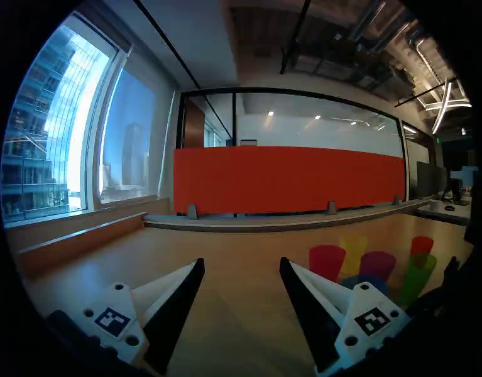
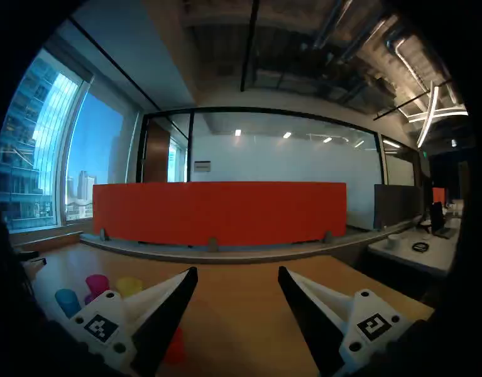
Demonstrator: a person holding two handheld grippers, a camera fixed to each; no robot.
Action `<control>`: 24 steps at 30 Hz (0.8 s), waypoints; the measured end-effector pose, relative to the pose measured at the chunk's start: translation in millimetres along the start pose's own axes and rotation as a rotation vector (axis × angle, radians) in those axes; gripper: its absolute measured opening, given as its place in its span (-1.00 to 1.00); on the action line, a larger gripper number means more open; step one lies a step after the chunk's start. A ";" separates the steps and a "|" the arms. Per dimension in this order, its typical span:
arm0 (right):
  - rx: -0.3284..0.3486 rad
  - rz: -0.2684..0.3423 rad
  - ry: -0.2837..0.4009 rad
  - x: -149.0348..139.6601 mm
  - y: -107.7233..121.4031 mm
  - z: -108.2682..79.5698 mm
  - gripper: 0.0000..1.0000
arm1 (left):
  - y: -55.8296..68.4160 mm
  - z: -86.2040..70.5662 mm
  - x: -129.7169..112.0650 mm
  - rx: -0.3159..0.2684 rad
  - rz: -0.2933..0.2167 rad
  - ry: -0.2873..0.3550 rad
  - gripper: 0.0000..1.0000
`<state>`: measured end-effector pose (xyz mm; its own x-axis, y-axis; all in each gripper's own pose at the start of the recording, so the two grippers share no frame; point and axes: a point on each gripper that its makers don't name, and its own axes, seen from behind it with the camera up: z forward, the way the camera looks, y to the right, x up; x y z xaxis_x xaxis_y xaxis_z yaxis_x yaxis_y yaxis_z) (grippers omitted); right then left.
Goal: Pour water
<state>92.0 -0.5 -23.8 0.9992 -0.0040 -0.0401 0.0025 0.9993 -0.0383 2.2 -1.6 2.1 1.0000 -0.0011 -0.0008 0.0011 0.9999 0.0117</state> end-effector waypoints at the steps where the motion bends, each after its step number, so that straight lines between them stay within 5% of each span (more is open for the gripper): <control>1: 0.001 -0.005 0.001 -0.2 0.0 -0.2 0.98 | 0.0 0.0 0.0 0.000 0.000 0.000 0.77; 12: -0.003 -0.048 0.017 -14.7 3.3 -0.3 0.98 | -0.4 0.0 0.3 0.000 0.000 0.000 0.77; 24: 0.040 0.002 0.034 -40.2 -5.0 3.6 0.98 | -0.3 0.1 0.3 0.000 0.001 0.000 0.77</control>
<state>52.0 -5.2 -18.3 0.9973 -0.0025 -0.0740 0.0026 1.0000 0.0015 2.6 -1.9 2.2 1.0000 0.0001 -0.0004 -0.0001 0.9999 0.0117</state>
